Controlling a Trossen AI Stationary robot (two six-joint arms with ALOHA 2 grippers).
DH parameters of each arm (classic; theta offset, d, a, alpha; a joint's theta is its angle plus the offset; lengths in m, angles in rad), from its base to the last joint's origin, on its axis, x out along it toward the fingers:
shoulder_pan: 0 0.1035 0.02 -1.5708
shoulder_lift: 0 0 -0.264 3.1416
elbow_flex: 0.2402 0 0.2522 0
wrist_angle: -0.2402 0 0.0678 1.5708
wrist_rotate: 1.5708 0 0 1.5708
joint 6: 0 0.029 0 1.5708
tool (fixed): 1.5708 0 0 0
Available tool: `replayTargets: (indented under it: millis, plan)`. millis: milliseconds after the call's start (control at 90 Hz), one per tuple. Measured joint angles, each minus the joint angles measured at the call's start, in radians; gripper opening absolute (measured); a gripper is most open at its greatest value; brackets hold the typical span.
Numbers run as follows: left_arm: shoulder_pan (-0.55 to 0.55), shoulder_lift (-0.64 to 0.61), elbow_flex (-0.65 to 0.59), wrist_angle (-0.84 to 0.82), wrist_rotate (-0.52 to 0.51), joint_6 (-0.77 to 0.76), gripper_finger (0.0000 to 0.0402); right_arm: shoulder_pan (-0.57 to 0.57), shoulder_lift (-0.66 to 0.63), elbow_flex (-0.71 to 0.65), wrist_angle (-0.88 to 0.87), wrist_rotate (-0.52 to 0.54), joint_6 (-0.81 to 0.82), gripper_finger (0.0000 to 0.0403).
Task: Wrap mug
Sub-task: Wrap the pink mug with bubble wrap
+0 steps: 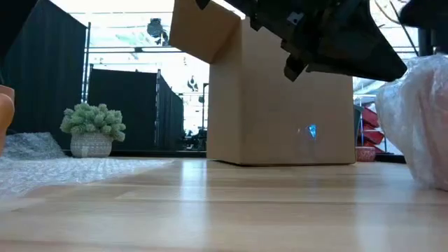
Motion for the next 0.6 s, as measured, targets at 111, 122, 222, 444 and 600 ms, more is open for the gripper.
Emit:
replayTargets:
  millis: [111,122,222,444,600]
  plan:
    - [0.000,0.000,0.000,-0.001,0.000,0.000,0.0026,0.119,0.000,-0.082,0.008,-0.028,0.204,0.0318]
    - [0.000,0.000,0.000,-0.001,0.000,0.000,0.0026,0.129,0.001,-0.092,0.013,-0.029,0.223,0.0318]
    - [0.000,0.000,0.000,-0.001,0.000,0.000,0.0026,0.211,0.014,-0.191,0.117,-0.005,0.345,0.0318]
    - [0.002,0.000,0.000,0.000,0.005,0.030,0.0026,0.188,0.024,-0.323,0.314,0.190,0.300,0.0318]
    - [0.003,0.004,0.000,0.002,0.031,0.034,0.0026,0.088,0.022,-0.323,0.304,0.232,0.094,0.0318]
